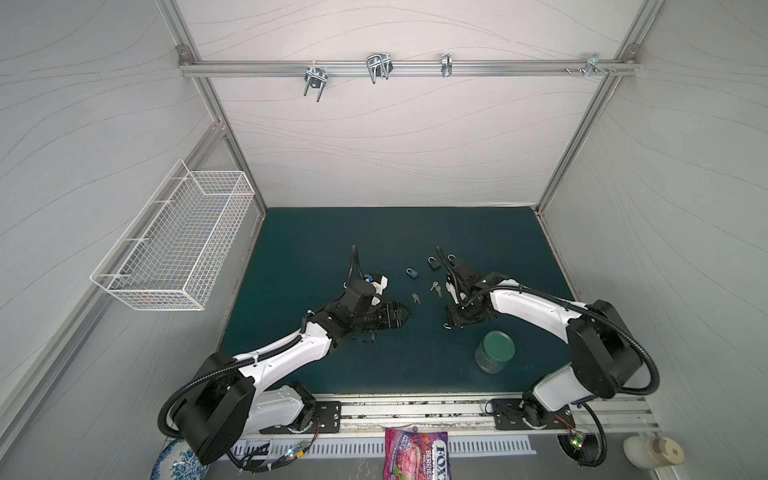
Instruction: Lock with the key
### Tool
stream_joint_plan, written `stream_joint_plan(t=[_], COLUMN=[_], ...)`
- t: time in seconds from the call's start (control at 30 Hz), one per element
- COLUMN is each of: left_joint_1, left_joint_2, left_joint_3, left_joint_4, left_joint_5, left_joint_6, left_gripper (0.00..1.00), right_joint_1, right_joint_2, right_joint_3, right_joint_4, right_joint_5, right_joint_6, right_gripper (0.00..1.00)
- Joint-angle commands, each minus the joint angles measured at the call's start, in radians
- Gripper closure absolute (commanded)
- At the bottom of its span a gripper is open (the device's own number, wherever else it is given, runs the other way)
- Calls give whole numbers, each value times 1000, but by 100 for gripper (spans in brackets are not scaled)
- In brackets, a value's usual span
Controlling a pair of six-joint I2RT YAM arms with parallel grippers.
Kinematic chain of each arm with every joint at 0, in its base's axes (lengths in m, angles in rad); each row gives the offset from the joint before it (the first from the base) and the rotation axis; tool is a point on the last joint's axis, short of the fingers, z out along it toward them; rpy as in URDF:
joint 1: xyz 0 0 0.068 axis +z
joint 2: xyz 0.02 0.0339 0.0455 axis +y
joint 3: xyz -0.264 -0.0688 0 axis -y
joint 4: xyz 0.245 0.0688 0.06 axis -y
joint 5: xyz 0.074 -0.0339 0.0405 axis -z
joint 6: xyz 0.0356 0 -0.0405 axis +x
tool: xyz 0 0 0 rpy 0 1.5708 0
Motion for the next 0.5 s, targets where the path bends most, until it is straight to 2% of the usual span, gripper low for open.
stream_joint_plan(t=[0.0,0.07,0.17,0.33,0.47], left_joint_1=[38,61,77,81,82], left_joint_2=[-56,-82,-113,-127,-125], left_joint_3=[6,-2,-18,-46,-52], left_joint_4=[-21,-41,-63,-63,-56], left_joint_5=[33,41,42,42,43], left_joint_6=[7,13,15,5,3], left_gripper=[19,20,20,20,20], right_joint_1=[-27,-46,-66,-70,-62], right_joint_2=[42,65,98,139,120], right_joint_3=[24,31,40,44,34], right_joint_4=[1,19,25,24,3], right_joint_5=[-54,-101,-173,-259,-279], right_joint_6=[-72,-87,-103,-123,-110], right_gripper=[28,21,16,15,18])
